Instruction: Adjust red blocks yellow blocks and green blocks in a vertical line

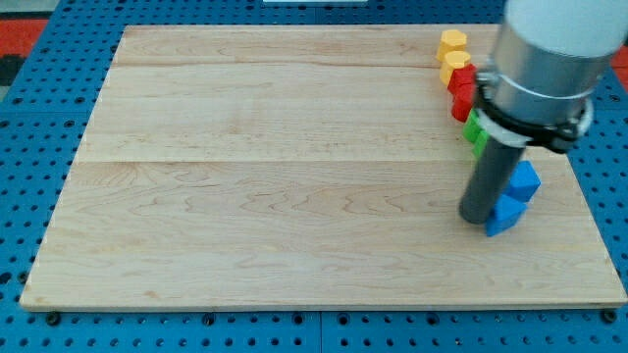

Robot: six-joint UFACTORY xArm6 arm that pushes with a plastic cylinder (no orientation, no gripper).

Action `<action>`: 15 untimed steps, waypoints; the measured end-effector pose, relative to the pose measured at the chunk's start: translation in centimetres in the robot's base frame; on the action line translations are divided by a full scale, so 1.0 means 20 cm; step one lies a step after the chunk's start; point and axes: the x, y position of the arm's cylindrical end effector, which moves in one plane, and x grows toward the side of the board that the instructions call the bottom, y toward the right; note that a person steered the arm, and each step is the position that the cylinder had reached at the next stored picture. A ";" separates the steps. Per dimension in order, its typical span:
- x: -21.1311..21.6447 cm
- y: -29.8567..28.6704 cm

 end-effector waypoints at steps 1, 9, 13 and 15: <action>0.02 0.10; -0.21 -0.66; -0.35 -0.54; -0.60 -0.59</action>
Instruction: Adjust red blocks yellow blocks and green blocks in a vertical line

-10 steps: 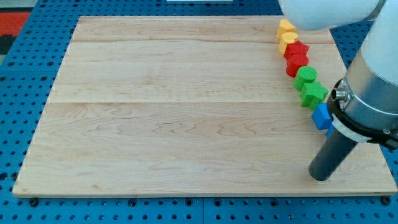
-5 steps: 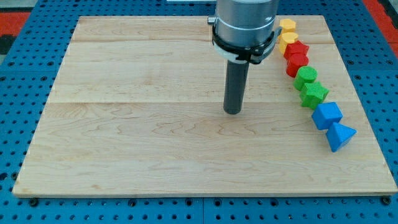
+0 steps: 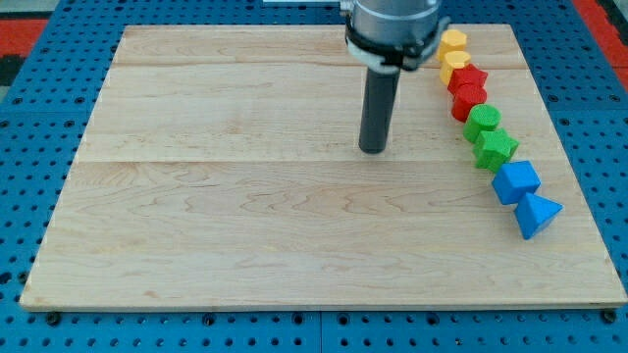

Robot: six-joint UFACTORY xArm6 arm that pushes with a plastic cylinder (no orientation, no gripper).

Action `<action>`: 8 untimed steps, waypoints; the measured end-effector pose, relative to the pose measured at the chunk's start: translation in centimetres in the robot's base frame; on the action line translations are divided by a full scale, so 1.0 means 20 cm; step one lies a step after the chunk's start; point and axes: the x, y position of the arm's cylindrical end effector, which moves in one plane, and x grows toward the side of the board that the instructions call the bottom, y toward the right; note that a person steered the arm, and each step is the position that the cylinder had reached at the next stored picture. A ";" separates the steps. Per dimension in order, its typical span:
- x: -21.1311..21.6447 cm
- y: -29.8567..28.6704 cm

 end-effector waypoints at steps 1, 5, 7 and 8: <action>-0.18 0.15; -0.44 0.51; -0.57 0.58; -0.69 0.46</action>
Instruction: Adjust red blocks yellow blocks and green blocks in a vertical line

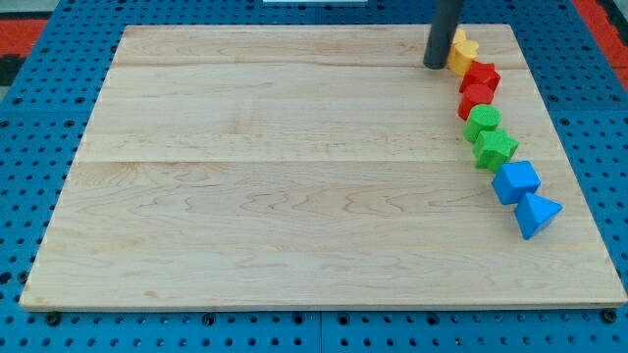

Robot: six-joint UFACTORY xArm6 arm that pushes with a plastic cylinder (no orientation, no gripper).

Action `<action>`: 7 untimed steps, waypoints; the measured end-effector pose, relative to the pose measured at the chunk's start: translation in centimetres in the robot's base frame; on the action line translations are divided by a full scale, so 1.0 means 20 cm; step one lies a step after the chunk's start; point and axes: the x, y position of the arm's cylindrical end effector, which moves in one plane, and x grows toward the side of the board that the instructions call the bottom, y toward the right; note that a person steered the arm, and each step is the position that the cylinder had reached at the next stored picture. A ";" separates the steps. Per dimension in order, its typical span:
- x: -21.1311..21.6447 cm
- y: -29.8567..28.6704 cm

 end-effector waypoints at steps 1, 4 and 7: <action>-0.14 0.01; -0.32 0.12; -0.33 -0.05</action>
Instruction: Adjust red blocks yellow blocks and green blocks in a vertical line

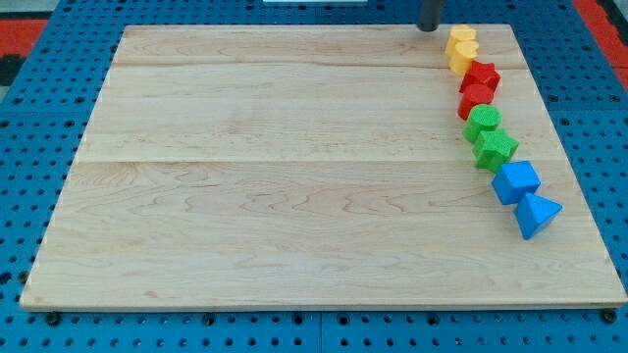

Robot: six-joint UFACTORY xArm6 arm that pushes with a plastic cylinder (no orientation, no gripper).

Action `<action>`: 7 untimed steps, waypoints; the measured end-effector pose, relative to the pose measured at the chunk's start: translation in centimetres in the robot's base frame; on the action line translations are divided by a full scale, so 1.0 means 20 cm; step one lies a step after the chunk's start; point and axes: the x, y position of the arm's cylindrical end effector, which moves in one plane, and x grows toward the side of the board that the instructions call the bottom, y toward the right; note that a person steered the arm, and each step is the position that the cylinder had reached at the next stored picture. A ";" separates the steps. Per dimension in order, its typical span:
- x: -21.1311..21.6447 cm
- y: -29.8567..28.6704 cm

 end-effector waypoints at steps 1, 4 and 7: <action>0.23 -0.13; 0.99 -0.07; 1.12 0.15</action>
